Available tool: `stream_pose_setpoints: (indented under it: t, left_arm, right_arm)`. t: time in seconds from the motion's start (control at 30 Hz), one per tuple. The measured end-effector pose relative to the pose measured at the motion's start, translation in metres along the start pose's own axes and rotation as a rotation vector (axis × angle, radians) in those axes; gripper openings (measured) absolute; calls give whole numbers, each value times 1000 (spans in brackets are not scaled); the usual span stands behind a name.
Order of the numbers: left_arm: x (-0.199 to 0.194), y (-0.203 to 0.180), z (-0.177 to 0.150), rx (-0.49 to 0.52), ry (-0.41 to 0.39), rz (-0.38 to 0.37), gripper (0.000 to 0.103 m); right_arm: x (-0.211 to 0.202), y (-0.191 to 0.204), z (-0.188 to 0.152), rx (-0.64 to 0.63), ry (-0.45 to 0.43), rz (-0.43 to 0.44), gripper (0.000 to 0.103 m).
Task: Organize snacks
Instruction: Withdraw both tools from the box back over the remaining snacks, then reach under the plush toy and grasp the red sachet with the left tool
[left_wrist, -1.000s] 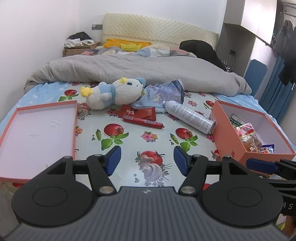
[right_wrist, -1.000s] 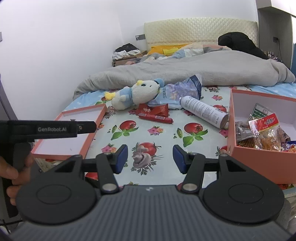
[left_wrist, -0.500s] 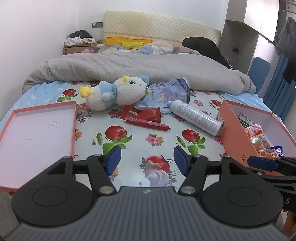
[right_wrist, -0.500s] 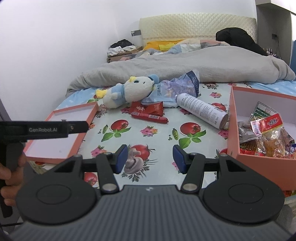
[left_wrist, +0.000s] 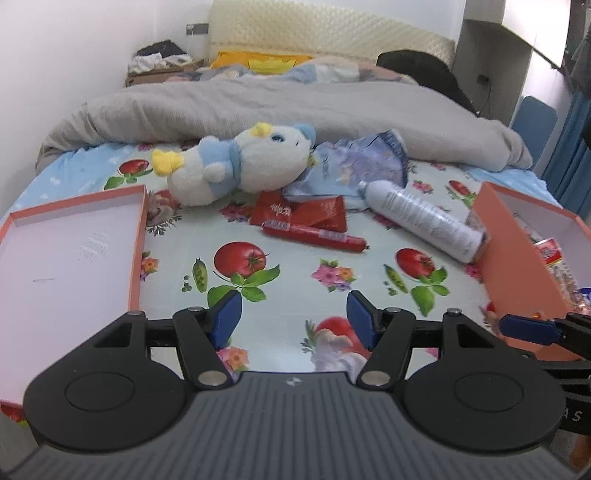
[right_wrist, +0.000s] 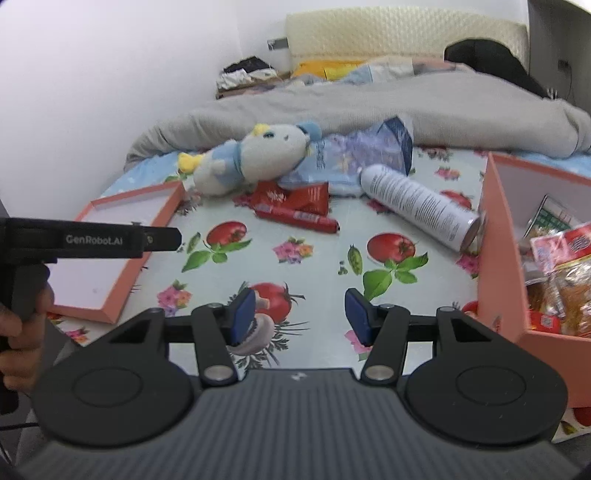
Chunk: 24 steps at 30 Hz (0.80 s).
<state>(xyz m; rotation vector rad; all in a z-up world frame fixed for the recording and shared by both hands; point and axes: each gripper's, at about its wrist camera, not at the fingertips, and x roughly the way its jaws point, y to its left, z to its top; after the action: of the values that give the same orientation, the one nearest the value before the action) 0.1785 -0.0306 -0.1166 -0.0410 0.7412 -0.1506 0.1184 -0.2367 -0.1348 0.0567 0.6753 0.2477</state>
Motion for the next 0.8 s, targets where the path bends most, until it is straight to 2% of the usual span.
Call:
stream_pose_setpoints:
  t: [0.43,0.63,0.8]
  left_arm:
    - [95,25,32,-23,80,12,68]
    - [145,45,57,-87,103,23,68]
    - [185,57,73,-129,126,7,68]
  right_arm:
    - [76,-9,29,-41,49,19,56]
    - [124,-13,47,-81,76,82,56]
    - [160,-18,65,-124,63,73,56]
